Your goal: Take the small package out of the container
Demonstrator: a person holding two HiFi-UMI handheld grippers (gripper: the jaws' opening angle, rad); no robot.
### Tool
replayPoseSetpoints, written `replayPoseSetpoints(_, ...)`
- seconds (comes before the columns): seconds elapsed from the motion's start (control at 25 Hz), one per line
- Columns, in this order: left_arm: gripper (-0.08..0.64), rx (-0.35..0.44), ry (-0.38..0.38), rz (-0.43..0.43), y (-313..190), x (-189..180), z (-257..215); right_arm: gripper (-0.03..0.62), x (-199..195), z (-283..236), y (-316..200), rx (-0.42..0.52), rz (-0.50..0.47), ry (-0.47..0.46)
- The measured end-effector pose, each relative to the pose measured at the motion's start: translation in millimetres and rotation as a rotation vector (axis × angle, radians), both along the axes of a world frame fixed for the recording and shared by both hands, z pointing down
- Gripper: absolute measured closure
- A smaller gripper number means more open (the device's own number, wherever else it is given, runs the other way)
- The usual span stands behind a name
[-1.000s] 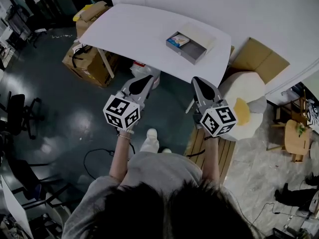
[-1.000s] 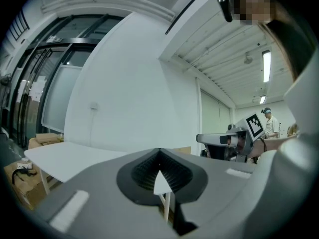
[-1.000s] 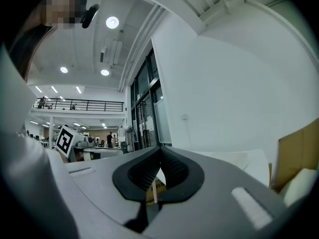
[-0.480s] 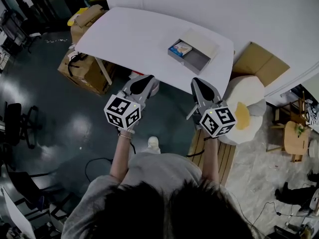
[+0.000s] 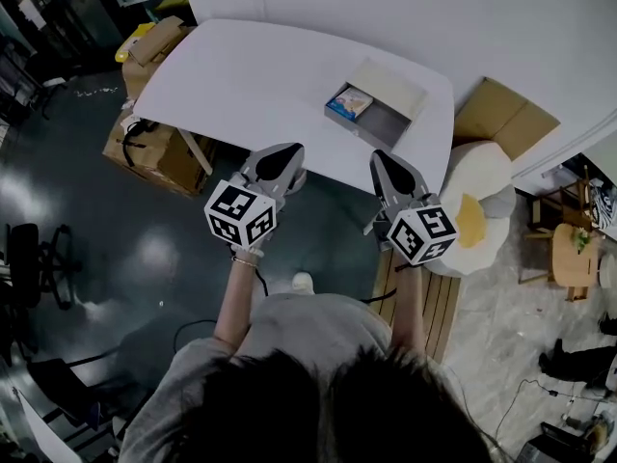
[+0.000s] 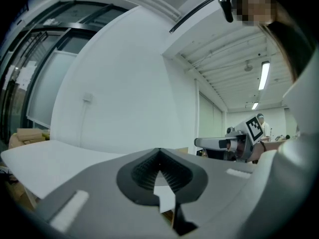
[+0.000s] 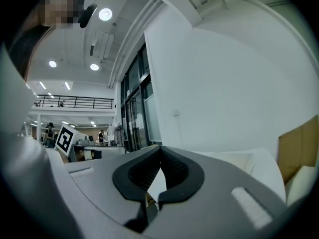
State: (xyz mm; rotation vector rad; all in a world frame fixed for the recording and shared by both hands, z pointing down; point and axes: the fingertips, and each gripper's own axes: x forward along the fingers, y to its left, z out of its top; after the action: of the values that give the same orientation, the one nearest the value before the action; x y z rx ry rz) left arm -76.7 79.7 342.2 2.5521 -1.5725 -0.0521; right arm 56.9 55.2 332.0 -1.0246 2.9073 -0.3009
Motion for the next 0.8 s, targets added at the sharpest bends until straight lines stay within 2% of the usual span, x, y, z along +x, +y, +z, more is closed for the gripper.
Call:
replayPoseSetpoints(0.28, 0.571, -0.010, -0.003, 0.041, -19, -5, 8, 0.578, -8, 7, -18, -0.009, 0.038, -0.007)
replayPoseSetpoints(0.8, 0.571, -0.034, 0.021, 0.042, -36, -20, 21, 0.578, -23, 18, -38, -0.037, 0.052, -0.003)
